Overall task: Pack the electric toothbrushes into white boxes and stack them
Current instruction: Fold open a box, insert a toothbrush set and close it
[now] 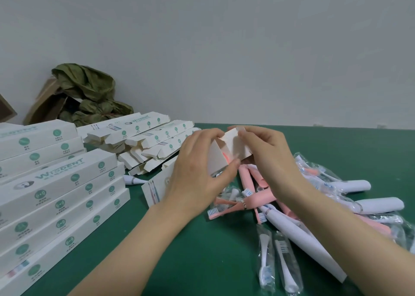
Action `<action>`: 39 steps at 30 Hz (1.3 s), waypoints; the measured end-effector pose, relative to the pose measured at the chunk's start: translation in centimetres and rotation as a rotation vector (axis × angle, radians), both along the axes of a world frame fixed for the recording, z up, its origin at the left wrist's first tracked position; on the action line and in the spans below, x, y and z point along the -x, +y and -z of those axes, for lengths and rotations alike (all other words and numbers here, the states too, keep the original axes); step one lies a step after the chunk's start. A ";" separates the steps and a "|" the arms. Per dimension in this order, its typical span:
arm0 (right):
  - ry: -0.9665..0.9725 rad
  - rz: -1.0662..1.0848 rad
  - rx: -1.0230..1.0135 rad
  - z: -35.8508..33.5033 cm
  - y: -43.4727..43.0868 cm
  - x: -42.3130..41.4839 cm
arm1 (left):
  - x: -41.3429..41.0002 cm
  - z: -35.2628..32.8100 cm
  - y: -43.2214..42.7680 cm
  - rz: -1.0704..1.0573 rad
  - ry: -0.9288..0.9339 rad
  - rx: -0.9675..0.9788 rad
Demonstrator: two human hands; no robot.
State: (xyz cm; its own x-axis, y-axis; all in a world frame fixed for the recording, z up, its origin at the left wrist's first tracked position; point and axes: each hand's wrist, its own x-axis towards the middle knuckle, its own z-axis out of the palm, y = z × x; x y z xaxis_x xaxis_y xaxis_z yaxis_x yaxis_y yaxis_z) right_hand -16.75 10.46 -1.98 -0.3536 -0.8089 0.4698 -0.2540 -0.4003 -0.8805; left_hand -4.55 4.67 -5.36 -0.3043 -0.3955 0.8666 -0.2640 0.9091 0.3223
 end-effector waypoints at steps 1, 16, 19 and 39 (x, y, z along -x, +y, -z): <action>0.000 -0.008 0.028 0.1 0.0 -0.4 | 0.0 0.0 0.1 -0.007 0.031 -0.019; 0.018 0.087 0.085 2.6 -1.5 -0.4 | -0.7 0.2 -1.9 -0.225 -0.232 -0.161; 0.081 0.146 0.053 3.1 -1.7 -0.3 | -0.5 0.4 -1.8 -0.202 -0.194 -0.205; 0.186 0.201 0.115 3.3 -1.0 -0.5 | 0.2 1.0 -1.1 -0.151 0.030 -0.242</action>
